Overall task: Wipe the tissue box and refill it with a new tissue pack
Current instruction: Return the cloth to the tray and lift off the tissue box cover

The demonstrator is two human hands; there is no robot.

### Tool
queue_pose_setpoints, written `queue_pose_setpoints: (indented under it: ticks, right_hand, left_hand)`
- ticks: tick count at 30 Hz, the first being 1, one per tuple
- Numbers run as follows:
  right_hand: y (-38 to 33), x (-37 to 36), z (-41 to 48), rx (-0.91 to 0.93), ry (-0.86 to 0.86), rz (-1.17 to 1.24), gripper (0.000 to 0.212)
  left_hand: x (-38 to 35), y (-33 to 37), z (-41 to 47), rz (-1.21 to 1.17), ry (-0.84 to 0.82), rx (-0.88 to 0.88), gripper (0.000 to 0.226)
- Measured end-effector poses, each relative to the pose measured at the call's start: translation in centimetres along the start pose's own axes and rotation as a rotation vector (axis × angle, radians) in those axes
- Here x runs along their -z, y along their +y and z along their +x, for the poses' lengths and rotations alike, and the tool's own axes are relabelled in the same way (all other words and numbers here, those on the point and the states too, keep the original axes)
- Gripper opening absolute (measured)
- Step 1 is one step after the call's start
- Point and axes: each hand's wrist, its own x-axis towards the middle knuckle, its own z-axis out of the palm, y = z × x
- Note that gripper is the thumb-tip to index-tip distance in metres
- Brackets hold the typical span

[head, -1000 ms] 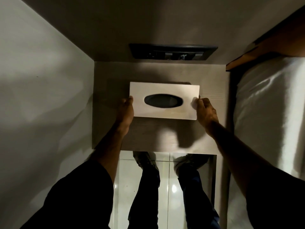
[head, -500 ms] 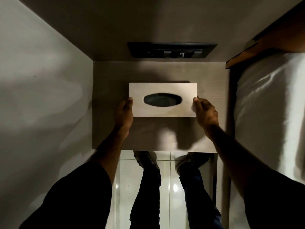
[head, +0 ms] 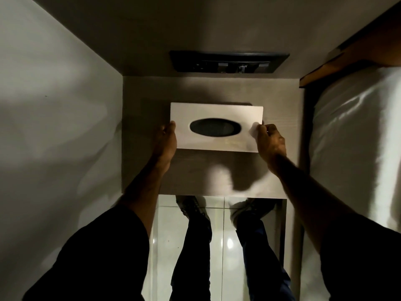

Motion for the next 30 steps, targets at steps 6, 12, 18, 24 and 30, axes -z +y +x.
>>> queue_pose_setpoints:
  ticks: [6,12,18,24,30]
  right_hand:
    - [-0.8,0.1,-0.3,-0.05,-0.019,-0.018,0.047]
    - [-0.4,0.2,-0.5,0.058,-0.003,-0.151,0.047]
    - [0.1,0.6,-1.5,0.071,-0.034,0.134,0.03]
    - [3.9,2.7,-7.2,0.206,-0.05,0.404,0.039]
    - [8.4,4.9,-12.9,0.026,-0.125,0.651,0.051]
  left_hand:
    - [0.0,0.7,-0.4,0.007,0.005,0.024,0.052]
    - [0.2,1.1,-0.6,-0.022,-0.047,-0.055,0.053]
    - [2.0,-0.1,-2.8,-0.008,-0.136,-0.126,0.054]
    - [5.4,-2.1,-8.6,-0.098,-0.097,-0.214,0.019]
    - [8.9,-8.3,-12.2,-0.247,-0.155,-0.039,0.016]
